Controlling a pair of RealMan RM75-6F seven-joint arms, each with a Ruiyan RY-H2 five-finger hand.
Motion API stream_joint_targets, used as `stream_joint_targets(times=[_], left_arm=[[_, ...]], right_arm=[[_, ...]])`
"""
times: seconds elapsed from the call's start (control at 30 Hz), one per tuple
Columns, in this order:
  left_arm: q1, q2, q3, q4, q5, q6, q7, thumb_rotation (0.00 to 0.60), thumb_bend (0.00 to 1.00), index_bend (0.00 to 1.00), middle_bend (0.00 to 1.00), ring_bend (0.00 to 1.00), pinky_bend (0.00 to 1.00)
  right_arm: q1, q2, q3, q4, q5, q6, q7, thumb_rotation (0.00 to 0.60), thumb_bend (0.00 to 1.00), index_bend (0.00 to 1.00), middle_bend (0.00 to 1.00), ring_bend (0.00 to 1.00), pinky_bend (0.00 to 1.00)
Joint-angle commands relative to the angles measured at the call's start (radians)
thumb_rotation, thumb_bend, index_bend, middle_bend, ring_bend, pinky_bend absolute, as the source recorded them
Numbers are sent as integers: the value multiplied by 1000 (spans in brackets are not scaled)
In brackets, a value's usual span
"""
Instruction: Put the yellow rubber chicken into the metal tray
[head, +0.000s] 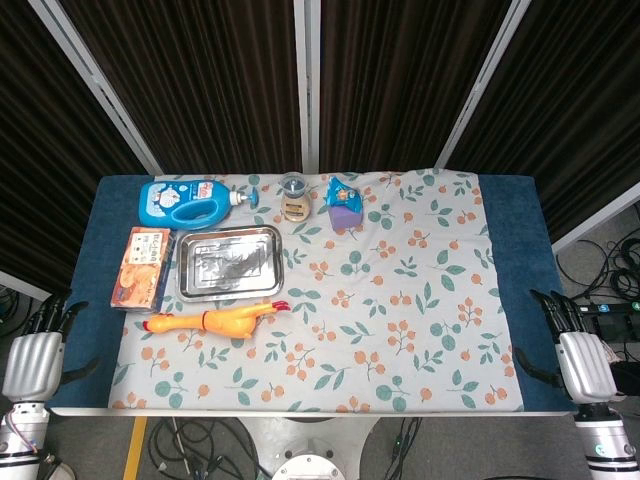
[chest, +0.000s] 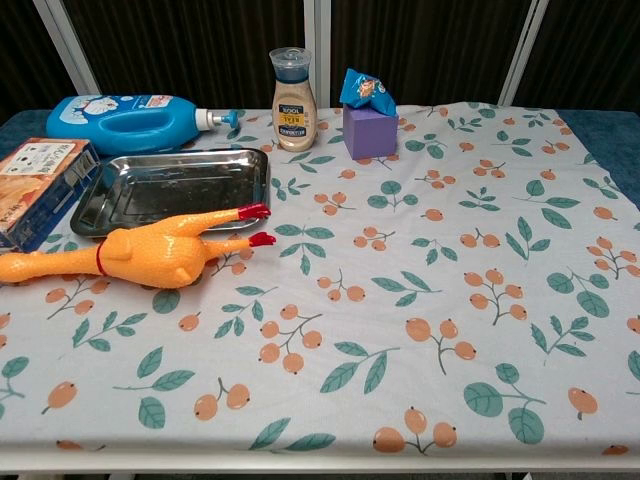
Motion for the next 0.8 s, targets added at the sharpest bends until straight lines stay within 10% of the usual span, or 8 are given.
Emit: stream_joint_targets(times=[0.03,0.57,0.8], left_arm=[[0,-7,-3,5,4,9,5,600,137,254,165,93,197],[-72,28,4,-39,126,-42,-120,600,143,270,178,95,198],[-200,-3,-9,-57,149,-209,-150,600,202,429,331,237,251]], right_arm=[[1,1,1,-1,1,0,-1,600,243,61,119,0,3],[-14,21,-2,12,-24,39,34,600,243,61,117,0,3],[-10,34,2,7,-27,40,39,600,243,61,116,0,2]])
